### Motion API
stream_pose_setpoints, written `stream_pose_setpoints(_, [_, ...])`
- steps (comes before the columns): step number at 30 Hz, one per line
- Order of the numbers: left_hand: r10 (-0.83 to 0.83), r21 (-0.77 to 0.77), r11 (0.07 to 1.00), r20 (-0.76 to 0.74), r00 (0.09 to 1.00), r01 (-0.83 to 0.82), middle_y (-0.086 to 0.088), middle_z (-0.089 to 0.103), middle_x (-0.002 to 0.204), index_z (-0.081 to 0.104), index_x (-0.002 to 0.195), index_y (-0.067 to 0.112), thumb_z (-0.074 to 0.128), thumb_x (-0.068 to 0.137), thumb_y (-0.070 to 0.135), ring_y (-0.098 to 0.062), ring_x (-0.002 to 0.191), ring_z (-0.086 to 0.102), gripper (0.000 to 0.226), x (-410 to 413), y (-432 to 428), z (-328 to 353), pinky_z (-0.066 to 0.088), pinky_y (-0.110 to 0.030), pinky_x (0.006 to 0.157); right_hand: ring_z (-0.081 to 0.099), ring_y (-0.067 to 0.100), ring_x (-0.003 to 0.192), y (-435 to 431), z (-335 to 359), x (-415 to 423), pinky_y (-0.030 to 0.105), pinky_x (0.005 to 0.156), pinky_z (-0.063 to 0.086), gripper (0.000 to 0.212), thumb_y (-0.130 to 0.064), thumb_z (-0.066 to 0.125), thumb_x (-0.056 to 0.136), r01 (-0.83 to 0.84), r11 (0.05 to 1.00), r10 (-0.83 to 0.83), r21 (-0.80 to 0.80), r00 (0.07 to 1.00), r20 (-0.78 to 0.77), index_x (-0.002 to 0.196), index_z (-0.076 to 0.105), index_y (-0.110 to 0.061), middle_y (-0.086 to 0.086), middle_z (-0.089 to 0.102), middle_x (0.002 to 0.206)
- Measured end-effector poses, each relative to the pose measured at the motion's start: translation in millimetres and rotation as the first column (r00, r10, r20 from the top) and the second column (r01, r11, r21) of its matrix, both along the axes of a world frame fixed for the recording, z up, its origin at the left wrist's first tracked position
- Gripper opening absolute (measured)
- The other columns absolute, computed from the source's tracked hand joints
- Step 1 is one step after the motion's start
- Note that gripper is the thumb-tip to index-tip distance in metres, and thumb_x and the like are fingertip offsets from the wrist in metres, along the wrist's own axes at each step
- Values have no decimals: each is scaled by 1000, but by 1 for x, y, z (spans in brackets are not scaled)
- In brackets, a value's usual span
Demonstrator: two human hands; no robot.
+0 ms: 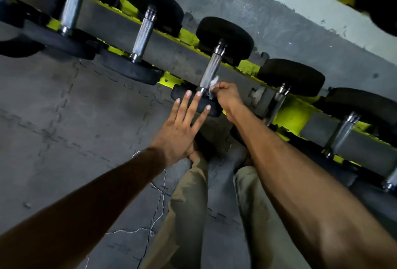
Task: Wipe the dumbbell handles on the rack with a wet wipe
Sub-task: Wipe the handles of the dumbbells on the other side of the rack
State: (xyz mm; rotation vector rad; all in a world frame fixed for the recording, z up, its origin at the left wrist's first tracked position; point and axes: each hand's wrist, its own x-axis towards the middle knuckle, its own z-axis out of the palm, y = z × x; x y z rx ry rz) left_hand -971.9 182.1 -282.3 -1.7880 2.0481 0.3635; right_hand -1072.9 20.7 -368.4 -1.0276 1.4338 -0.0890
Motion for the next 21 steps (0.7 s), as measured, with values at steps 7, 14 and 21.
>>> stream_pose_setpoints(7, [13,29,999,46,999,-15,-36,-22,165,-12,163,0,56,90,57,-50,157,-12,115,-26,-10,6,9,-59,127,67,12,81,-20,32,-68,35,76,53,6,-32,67,87,-310,852,333,-421,943,-20,87,71,-28,-6,73,87])
stream_pose_setpoints(14, [18,29,999,-159,987,-13,-30,-7,170,0,166,4,65,82,50,-46,159,-4,116,-128,-23,13,8,-56,129,67,35,93,-51,48,-190,39,65,55,29,-19,47,90,-798,-67,662,-600,414,-625,109,69,-19,5,67,117])
stream_pose_setpoints(21, [120,85,991,-165,979,-107,-32,-15,168,-12,162,-4,59,86,47,-44,160,-5,115,-195,-21,6,13,-52,130,70,30,77,-76,55,-197,34,58,47,34,-23,44,87,-917,-237,525,-322,158,-837,118,57,-24,-3,63,120])
